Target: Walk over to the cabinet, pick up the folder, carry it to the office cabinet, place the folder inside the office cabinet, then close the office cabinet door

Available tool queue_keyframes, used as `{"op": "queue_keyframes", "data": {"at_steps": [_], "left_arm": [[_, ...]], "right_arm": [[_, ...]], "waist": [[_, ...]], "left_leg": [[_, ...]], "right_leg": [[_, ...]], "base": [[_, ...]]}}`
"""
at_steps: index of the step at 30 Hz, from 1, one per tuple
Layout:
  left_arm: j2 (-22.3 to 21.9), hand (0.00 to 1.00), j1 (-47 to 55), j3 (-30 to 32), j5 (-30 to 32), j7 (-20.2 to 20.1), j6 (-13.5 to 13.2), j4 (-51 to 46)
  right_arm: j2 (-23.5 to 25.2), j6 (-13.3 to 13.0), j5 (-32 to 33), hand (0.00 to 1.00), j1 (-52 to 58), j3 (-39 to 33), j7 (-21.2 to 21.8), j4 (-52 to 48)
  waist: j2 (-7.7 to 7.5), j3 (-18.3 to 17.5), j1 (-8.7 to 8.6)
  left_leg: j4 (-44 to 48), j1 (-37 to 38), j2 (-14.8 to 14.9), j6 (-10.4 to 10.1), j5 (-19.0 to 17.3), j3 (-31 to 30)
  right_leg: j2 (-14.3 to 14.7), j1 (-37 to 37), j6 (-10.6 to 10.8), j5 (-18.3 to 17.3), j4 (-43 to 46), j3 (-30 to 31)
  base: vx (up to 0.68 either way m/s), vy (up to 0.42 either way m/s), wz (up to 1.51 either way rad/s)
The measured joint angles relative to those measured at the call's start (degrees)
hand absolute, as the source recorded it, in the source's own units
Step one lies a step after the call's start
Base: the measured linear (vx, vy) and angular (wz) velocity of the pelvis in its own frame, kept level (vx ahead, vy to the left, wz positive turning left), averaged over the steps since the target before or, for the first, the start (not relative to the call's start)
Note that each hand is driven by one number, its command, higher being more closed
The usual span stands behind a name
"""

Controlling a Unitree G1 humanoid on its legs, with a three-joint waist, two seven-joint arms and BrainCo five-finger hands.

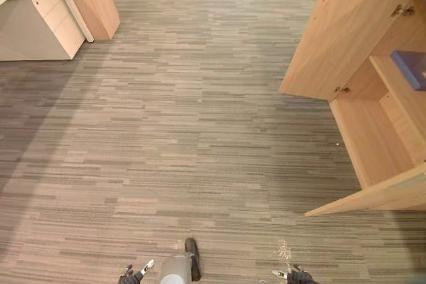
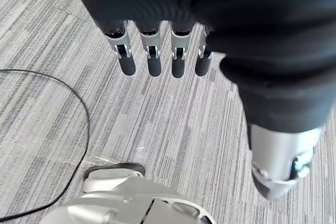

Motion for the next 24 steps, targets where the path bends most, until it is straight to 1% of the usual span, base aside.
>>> {"op": "queue_keyframes", "data": {"at_steps": [1,2,3,4,5,6,7,8,9,10,11,12,13,14,15,17,18,19,20,21,22,23,24], "left_arm": [[-0.1,0.0,0.2,0.4,-0.4,0.2,0.0,0.5],[-0.1,0.0,0.3,0.7,-0.7,0.2,0.0,1.2],[-0.1,0.0,0.5,0.7,-0.7,0.2,0.0,1.9],[-0.2,0.0,0.5,0.7,-0.7,0.3,0.0,2.3],[-1.1,0.0,0.5,0.7,-0.5,0.3,0.0,2.6],[-2.0,0.0,0.9,0.3,-0.6,0.3,0.0,2.6],[-2.4,0.0,0.9,-0.4,-0.7,0.4,-0.1,2.4],[-2.4,0.0,0.5,-0.9,-0.7,0.4,-0.1,2.4],[-1.7,0.0,-0.5,-1.8,-0.7,0.4,0.0,2.4],[-1.2,0.0,-1.1,-3.0,-0.7,0.5,-0.1,2.2],[-1.2,0.0,-1.4,-3.5,-0.5,0.5,-0.1,2.1],[-1.1,0.0,-2.8,-4.5,-0.1,0.6,0.0,2.1],[-1.1,0.0,-3.1,-5.2,0.1,0.6,0.0,1.9],[-1.0,0.0,-3.2,-5.7,0.5,0.6,-0.1,1.4],[-0.8,0.0,-3.6,-6.2,0.9,0.6,-0.1,1.1],[-0.5,0.0,-4.3,-6.4,1.7,0.5,-0.1,0.7],[-0.4,0.0,-4.4,-6.4,1.8,0.4,-0.1,0.5],[0.0,0.0,-4.5,-6.4,2.0,0.2,-0.1,0.4],[0.3,0.0,-5.1,-6.3,2.2,0.2,0.0,0.7],[-0.7,0.0,-5.5,-6.1,2.7,0.1,0.0,1.5],[-1.0,0.0,-5.7,-5.9,3.3,0.0,0.1,1.8],[-1.5,0.0,-6.2,-4.9,4.3,-0.3,0.1,2.8],[-1.8,0.0,-6.5,-3.8,4.9,-0.5,0.1,3.4]], "right_arm": [[0.8,0.1,-0.1,0.0,0.1,-0.1,0.0,0.1],[1.2,0.1,-0.2,0.0,0.2,-0.2,0.2,0.1],[0.8,0.3,-0.2,0.0,0.6,-0.3,0.4,0.3],[0.5,0.5,-0.2,0.0,0.9,-0.4,0.4,0.3],[-0.4,0.6,-0.2,0.0,1.4,-1.7,0.5,0.3],[-1.9,0.7,-0.1,0.0,1.8,-3.4,0.6,0.2],[-3.0,0.3,-0.2,0.0,1.7,-4.3,0.5,-0.4],[-3.4,0.3,-0.2,0.0,1.5,-4.3,0.5,-1.2],[-3.9,0.3,-0.1,0.0,0.6,-4.0,0.4,-2.1],[-4.0,0.3,0.0,0.0,-0.4,-3.9,0.4,-2.1],[-4.0,0.2,0.2,0.0,-1.1,-3.5,0.3,-2.1],[-3.1,-0.1,1.1,0.0,-3.2,-1.9,0.2,-2.2],[-2.6,-0.3,1.6,0.0,-3.7,-1.5,0.2,-2.4],[-2.0,-0.4,2.0,0.0,-4.1,-1.3,0.2,-2.8],[-1.2,-0.6,2.1,0.0,-4.5,-1.2,0.2,-3.5],[0.5,-1.1,2.5,0.0,-5.0,-1.2,0.2,-4.0],[0.9,-1.1,2.9,0.0,-5.1,-1.2,0.2,-4.0],[1.7,-1.0,4.1,0.0,-4.9,-1.0,0.2,-3.7],[2.0,-0.9,4.4,0.0,-4.5,-0.3,0.2,-3.3],[1.0,-0.8,4.4,0.0,-4.3,0.0,0.4,-2.6],[0.7,-0.8,4.4,0.0,-4.4,0.0,0.4,-2.6],[0.7,-0.8,4.5,0.0,-4.5,-0.1,0.5,-2.3],[0.8,-0.8,4.6,0.0,-4.0,-0.6,0.5,-1.6]], "waist": [[-0.04,-1.1,0.15],[-0.03,-2.4,0.3],[0.12,-4.1,0.21],[0.26,-4.6,0.09],[1.5,-5.8,0.08],[3.26,-7.0,-0.1],[3.84,-7.4,-0.57],[3.61,-7.3,-0.97],[2.66,-6.8,-2.36],[2.33,-6.5,-3.3],[2.33,-6.3,-3.61],[2.93,-4.3,-3.68],[2.94,-3.3,-3.69],[2.84,-2.6,-3.69],[2.85,-1.6,-3.76],[1.26,-0.4,-3.75],[0.78,-0.2,-3.74],[-0.72,-0.2,-3.8],[-2.2,0.3,-4.01],[-0.68,0.1,-3.66],[0.24,-0.2,-3.78],[0.45,0.0,-3.93],[0.5,0.0,-4.14]], "left_leg": [[-0.1,0.4,-0.7,0.5,-0.9,1.0],[-1.0,1.5,-2.1,0.8,-1.7,2.3],[-3.1,2.9,-4.2,1.3,-2.3,2.8],[-4.4,3.8,-5.2,1.5,-2.5,2.8],[-6.6,5.6,-6.7,1.8,-2.8,2.8],[-9.5,7.9,-8.4,2.2,-2.8,2.6],[-11.6,10.8,-10.4,2.9,-2.8,2.3],[-12.0,12.1,-11.4,3.7,-2.9,2.0],[-12.3,14.7,-13.2,4.8,-3.5,0.6],[-12.8,16.8,-13.6,4.9,-3.5,-0.8],[-13.0,17.9,-13.3,4.9,-3.5,-1.4],[-13.3,21.3,-11.5,4.8,-3.6,-2.3],[-13.3,22.3,-10.5,4.6,-3.7,-2.4],[-13.3,23.2,-9.7,4.1,-3.9,-2.5],[-13.4,24.2,-8.6,3.4,-4.3,-3.0],[-15.6,27.1,-7.2,1.8,-5.2,-3.6],[-16.6,27.8,-7.1,1.3,-5.6,-3.6],[-18.3,28.9,-7.5,0.6,-6.4,-3.9],[-18.7,30.2,-8.1,0.1,-6.9,-4.8],[-18.8,29.8,-6.1,-0.7,-7.4,-5.1],[-18.7,29.8,-5.1,-1.3,-7.7,-4.9],[-18.5,29.8,-3.5,-1.6,-7.8,-4.6],[-17.4,29.9,-1.9,-2.7,-8.2,-4.2]], "right_leg": [[-0.8,0.1,0.8,1.0,-1.1,0.0],[-2.3,0.1,1.6,2.1,-1.8,0.1],[-4.3,-0.1,1.9,2.3,-0.9,0.2],[-5.1,-0.4,1.9,2.3,0.3,0.2],[-6.7,-1.6,1.8,2.2,3.7,0.5],[-9.1,-4.4,1.1,1.8,11.7,0.5],[-12.9,-8.1,-1.8,0.4,23.7,0.3],[-15.1,-10.4,-5.2,0.2,30.7,0.2],[-19.2,-14.8,-11.4,1.0,45.2,-0.2],[-20.3,-17.9,-12.1,1.0,54.0,-1.5],[-20.1,-19.1,-12.0,0.7,56.3,-2.6],[-17.4,-21.1,-10.6,-3.6,57.2,-6.8],[-15.7,-21.6,-9.8,-4.6,55.7,-7.8],[-14.1,-22.3,-9.3,-5.3,54.0,-9.0],[-11.9,-23.5,-9.0,-6.0,51.0,-11.1],[-5.8,-27.4,-9.0,-6.0,40.1,-13.1],[-4.3,-28.0,-8.9,-5.5,36.0,-13.8],[-1.8,-28.2,-9.3,-2.5,26.7,-14.4],[-0.4,-28.1,-15.2,2.3,23.5,-13.4],[2.2,-28.1,-14.9,1.8,22.6,-13.6],[3.3,-28.2,-14.6,1.2,21.8,-13.7],[5.3,-28.0,-14.6,-0.1,21.0,-13.8],[7.5,-27.0,-14.7,-1.1,19.9,-14.0]], "base": [[0.36,0.214,-0.58],[0.38,0.224,-0.47],[0.33,0.198,-0.31],[0.24,0.179,-0.09],[0.24,0.216,-0.02],[0.29,0.298,0.06],[0.34,0.368,0.16],[0.32,0.321,0.47],[0.26,0.217,0.69],[0.27,0.106,0.69],[0.31,-0.008,0.51],[0.29,-0.043,0.23],[0.2,-0.076,0.15],[0.12,-0.097,0.1],[0.11,-0.11,0.16],[0.18,-0.204,0.17],[0.21,-0.268,0.16],[0.15,-0.198,0.22],[0.23,-0.26,0.03],[0.21,-0.206,-0.14],[0.3,-0.24,-0.4],[0.37,-0.289,-0.32],[0.38,-0.297,-0.31]]}}
